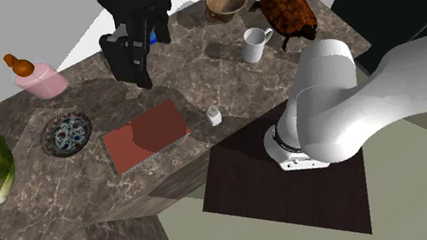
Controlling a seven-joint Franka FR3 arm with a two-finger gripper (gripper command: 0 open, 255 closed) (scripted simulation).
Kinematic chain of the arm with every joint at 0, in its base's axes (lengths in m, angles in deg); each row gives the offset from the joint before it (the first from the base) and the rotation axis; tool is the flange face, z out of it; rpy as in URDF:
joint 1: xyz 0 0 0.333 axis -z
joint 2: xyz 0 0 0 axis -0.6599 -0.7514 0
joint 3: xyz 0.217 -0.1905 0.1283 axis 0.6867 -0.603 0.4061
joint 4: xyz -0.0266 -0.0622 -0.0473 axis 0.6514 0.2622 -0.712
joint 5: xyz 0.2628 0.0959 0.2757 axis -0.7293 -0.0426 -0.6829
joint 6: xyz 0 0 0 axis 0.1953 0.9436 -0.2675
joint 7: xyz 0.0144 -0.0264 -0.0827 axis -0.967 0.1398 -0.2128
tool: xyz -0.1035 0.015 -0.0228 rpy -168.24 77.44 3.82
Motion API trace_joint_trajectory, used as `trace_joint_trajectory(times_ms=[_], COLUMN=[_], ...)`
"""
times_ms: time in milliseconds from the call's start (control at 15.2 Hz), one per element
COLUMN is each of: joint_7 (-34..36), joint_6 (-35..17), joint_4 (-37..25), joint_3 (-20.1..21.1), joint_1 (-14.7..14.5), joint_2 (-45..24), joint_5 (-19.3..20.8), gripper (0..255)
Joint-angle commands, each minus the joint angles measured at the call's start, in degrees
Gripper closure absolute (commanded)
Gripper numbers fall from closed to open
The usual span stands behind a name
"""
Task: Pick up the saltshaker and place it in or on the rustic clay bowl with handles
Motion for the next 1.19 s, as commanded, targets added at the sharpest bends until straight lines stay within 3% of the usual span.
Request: trace_joint_trajectory(times_ms=[0,594,1122], joint_7=[0.0,-4.59,-9.03], joint_6=[0.0,-9.94,-20.55], joint_4=[0.0,14.31,24.28], joint_3=[0.0,-4.02,-7.91], joint_1=[0.0,1.85,3.91], joint_2=[0.0,-1.92,-8.24], joint_5=[0.0,1.43,3.08], gripper=[0,0,0])
